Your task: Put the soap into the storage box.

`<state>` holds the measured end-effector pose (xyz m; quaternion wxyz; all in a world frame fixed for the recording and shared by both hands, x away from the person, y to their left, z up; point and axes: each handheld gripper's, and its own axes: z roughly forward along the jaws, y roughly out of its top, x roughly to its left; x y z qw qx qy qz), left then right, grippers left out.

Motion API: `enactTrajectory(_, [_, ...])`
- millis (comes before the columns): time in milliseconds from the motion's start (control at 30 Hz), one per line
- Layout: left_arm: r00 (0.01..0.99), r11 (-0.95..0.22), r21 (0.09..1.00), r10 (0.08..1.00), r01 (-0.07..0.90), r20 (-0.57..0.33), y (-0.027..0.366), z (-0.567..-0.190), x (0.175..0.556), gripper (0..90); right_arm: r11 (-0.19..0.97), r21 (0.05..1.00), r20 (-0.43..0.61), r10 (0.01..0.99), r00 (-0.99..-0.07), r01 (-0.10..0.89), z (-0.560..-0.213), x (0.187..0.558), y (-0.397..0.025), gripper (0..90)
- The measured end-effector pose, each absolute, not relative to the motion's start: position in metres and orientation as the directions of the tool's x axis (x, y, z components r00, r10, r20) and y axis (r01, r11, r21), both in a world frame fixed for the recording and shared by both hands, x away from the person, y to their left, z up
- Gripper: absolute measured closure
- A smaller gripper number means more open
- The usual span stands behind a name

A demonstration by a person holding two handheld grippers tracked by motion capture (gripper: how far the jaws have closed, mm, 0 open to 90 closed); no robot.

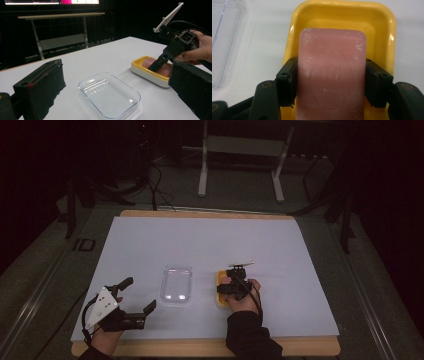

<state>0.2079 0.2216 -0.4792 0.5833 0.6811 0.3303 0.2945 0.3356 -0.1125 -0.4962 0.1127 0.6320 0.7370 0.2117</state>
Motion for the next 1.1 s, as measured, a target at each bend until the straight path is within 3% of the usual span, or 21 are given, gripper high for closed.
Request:
enactTrajectory(400, [0.614, -0.092, 0.991, 0.789, 0.097, 0.013, 0.222, -0.478, 0.207, 0.7, 0.135, 0.490, 0.085, 0.976, -0.202, 0.861, -0.480, 0.338, -0.115, 34.5])
enactTrajectory(733, [0.616, -0.096, 0.991, 0.787, 0.095, 0.017, 0.222, -0.477, 0.207, 0.7, 0.212, 0.498, 0.077, 0.955, -0.287, 0.841, -0.456, 0.342, -0.126, 32.9])
enactTrajectory(867, [0.613, -0.105, 0.990, 0.790, 0.098, 0.023, 0.221, -0.478, 0.208, 0.7, 0.246, 0.502, 0.093, 0.938, -0.334, 0.829, -0.446, 0.343, -0.130, 27.6])
enactTrajectory(1000, [0.612, -0.109, 0.989, 0.790, 0.100, 0.025, 0.221, -0.478, 0.208, 0.7, 0.302, 0.517, 0.102, 0.907, -0.408, 0.801, -0.439, 0.346, -0.137, 13.6])
enactTrajectory(1100, [0.609, -0.113, 0.988, 0.793, 0.102, 0.028, 0.221, -0.479, 0.209, 0.7, 0.338, 0.532, 0.099, 0.886, -0.453, 0.776, -0.436, 0.348, -0.142, 12.0])
